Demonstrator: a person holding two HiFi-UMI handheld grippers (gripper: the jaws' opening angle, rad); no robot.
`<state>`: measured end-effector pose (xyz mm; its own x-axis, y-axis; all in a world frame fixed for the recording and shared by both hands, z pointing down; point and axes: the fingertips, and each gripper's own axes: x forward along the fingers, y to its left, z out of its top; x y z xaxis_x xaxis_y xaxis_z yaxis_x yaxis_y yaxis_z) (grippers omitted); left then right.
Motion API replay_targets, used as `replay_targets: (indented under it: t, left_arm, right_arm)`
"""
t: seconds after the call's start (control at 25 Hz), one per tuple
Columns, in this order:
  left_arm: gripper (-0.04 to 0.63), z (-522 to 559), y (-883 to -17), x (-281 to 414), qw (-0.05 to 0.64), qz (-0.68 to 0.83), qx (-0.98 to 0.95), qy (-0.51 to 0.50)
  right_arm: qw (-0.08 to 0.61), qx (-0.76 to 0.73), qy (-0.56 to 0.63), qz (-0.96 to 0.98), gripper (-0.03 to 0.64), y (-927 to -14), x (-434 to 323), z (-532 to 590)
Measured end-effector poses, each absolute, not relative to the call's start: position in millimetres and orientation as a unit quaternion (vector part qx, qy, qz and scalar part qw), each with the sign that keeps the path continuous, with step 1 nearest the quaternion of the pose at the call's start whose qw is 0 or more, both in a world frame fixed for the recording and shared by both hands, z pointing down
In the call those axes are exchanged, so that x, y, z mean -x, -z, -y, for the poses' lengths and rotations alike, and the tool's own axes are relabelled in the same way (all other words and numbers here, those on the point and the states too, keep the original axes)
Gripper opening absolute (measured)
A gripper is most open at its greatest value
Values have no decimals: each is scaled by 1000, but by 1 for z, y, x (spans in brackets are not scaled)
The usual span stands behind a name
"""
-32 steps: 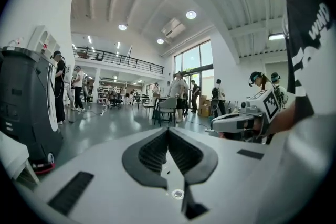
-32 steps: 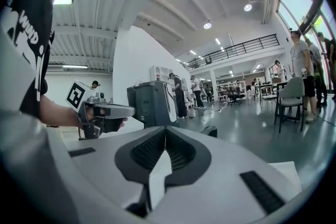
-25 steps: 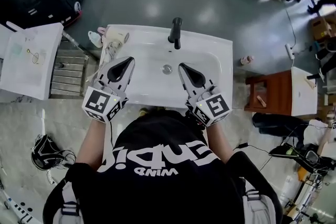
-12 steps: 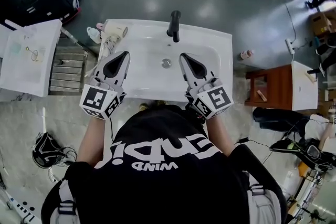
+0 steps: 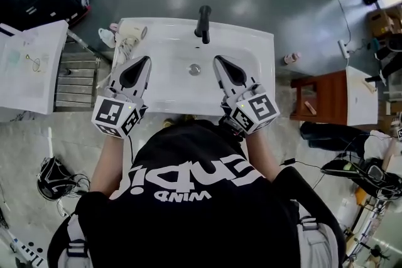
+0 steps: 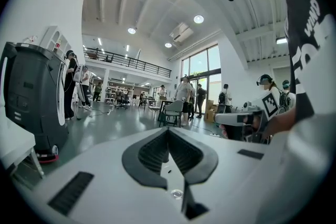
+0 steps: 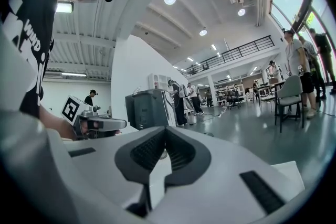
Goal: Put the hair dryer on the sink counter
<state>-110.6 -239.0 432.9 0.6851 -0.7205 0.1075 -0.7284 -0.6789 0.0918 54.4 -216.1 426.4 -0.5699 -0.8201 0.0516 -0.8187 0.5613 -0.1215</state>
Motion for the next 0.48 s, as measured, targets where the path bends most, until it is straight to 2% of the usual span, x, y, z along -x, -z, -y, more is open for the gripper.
replay_targets:
  t: [0.48]
  left_arm:
    - [20,243,-439,98,51,384,-921,-36]
  right_arm:
    - [10,452,53,-891,18,-422,-55,215]
